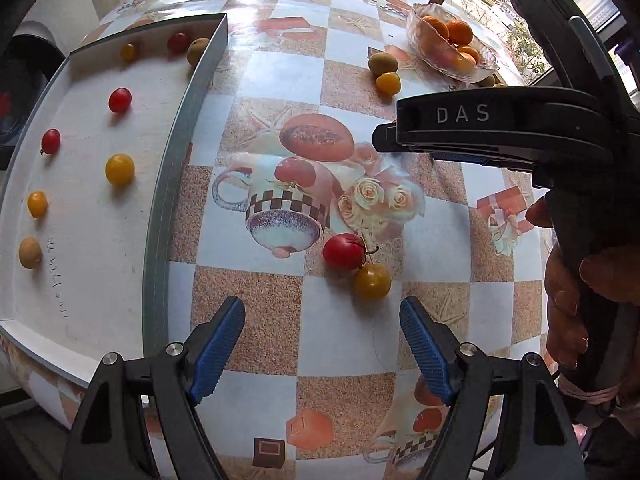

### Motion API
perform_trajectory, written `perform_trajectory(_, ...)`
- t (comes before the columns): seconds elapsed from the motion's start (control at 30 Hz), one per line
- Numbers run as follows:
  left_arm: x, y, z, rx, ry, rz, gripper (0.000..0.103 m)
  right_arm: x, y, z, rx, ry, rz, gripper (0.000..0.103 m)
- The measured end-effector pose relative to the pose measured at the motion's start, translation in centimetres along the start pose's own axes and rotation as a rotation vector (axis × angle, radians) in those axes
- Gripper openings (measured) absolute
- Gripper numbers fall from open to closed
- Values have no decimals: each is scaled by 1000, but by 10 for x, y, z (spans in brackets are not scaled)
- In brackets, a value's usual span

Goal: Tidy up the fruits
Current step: 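Grasp a yellow tomato with the left tool while the right grasps a red tomato, then carry both tomatoes over the white tray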

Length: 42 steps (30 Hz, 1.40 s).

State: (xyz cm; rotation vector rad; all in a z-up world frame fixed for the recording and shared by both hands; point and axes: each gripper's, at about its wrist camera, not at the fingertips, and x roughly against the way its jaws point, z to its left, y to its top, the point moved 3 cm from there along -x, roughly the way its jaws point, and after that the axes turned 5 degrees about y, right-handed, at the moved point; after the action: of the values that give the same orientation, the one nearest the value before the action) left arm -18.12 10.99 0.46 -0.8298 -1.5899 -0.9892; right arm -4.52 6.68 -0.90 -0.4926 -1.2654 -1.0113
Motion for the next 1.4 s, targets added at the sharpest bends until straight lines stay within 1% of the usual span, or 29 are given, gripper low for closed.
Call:
perform_trajectory(0.17, -13, 7, -15, 23, 43, -3, 80, -3, 5, 4, 53, 4, -5, 57)
perform_trajectory(0.27, -17, 9, -24, 35, 66, 1, 80, -4, 7, 6, 73, 0, -3, 49)
perform_trajectory(0.3, -18, 9, -27, 38, 74, 2, 78, -4, 7, 6, 77, -5, -2, 44)
perform_trajectory(0.33, -19, 9, -29, 38, 91, 4, 73, -4, 7, 6, 81, -10, -2, 37)
perform_trajectory(0.37, -19, 12, -32, 34, 108, 2, 72, -5, 7, 6, 84, -15, -1, 33)
perform_trajectory(0.4, -19, 12, -34, 33, 115, 0, 69, -5, 7, 5, 86, -16, 0, 26)
perform_trajectory(0.43, -18, 12, -35, 31, 131, -2, 62, -5, 7, 5, 86, -9, 0, 24)
perform_trajectory(0.47, -18, 11, -36, 28, 141, -4, 60, -4, 7, 4, 86, -5, -1, 24)
perform_trajectory(0.5, -17, 11, -36, 25, 143, -7, 54, -4, 6, 3, 82, 1, -1, 23)
perform_trajectory(0.53, -15, 10, -35, 22, 148, -11, 44, -3, 5, 2, 76, 7, -4, 23)
perform_trajectory(0.57, -13, 9, -31, 18, 144, -15, 38, -2, 5, 1, 68, 13, -7, 23)
perform_trajectory(0.6, -12, 9, -30, 16, 137, -16, 29, -1, 4, -1, 59, 21, -10, 23)
perform_trajectory(0.63, -11, 8, -28, 14, 123, -15, 26, 1, 4, -2, 48, 29, -12, 23)
perform_trajectory(0.73, -8, 4, -22, 14, 65, -8, 24, 6, 1, -6, 16, 55, -22, 23)
perform_trajectory(0.87, 0, -1, -8, 9, 28, 4, 24, 14, -5, -10, -27, 82, -30, 23)
perform_trajectory(1.1, 19, -4, 5, -34, 5, -14, 24, 25, -15, -12, -74, 110, -34, 23)
perform_trajectory(1.17, 23, 4, 0, -46, -1, -26, 24, 28, -18, -11, -78, 110, -35, 23)
perform_trajectory(1.27, 32, 3, 0, -58, -8, -47, 24, 31, -20, -7, -83, 114, -33, 23)
perform_trajectory(1.4, 39, 12, 14, -65, -9, -76, 24, 33, -19, 4, -63, 110, -32, 23)
